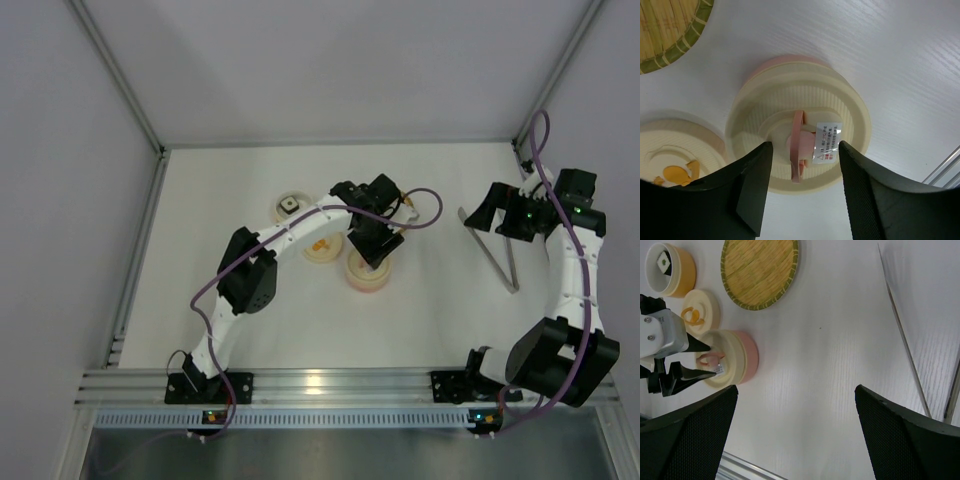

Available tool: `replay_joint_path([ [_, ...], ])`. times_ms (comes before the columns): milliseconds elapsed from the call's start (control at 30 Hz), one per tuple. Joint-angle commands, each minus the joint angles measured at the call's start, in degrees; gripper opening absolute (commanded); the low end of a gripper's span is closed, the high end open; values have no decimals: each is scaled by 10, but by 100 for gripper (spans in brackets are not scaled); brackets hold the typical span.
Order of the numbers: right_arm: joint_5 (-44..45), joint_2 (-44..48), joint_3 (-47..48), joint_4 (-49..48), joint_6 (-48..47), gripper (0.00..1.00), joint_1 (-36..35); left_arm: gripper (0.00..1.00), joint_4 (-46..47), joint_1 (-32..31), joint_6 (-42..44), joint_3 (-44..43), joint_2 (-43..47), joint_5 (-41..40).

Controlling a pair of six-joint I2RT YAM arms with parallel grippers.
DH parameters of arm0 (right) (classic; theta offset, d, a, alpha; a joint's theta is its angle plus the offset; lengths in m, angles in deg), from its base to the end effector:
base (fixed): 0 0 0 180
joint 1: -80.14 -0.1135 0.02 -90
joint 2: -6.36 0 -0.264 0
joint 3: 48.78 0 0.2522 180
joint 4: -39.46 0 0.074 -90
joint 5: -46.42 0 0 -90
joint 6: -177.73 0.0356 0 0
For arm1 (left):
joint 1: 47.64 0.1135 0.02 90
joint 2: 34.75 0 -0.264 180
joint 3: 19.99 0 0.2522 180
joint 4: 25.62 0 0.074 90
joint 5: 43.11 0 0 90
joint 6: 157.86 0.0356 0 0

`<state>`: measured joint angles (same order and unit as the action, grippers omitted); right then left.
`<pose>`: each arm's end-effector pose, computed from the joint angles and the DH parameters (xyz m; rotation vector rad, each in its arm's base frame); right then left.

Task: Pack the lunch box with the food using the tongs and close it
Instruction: Close the box lid on the packing box.

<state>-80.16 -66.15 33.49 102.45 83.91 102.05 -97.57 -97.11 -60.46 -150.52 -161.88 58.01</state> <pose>0.2404 -0.0738 0.3259 0.1133 2.3359 0.5770 0.3008 -0.3624 0.2375 1.3921 2.4614 -0.4491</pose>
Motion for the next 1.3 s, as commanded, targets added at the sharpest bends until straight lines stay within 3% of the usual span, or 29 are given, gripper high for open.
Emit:
replay_joint_path([
  [0,-16,4,0,-26,2,99,-3,62,16,-2,6,-2,29,0],
  [167,-27,8,-4,-28,-5,100,-3,66,5,-2,24,-21,63,-7],
  [333,-59,18,-3,-30,-39,99,-5,62,5,6,31,-21,110,-10],
  [400,-70,25,0,-28,-81,99,-8,62,5,19,16,-15,138,10],
  [500,-94,29,21,-6,-174,99,-30,66,8,81,-14,1,183,117],
  [633,-140,4,80,88,-356,97,-115,73,17,210,-23,41,237,258],
  [767,-125,-39,108,169,-570,95,-248,76,-9,257,8,73,268,268],
  [933,-18,-130,154,195,-653,87,-398,75,18,309,-6,145,320,261],
  [1067,-9,-276,260,275,-676,81,-432,81,62,391,-27,185,360,312],
  [1267,34,-321,295,260,-724,74,-480,81,67,424,-19,220,371,344],
])
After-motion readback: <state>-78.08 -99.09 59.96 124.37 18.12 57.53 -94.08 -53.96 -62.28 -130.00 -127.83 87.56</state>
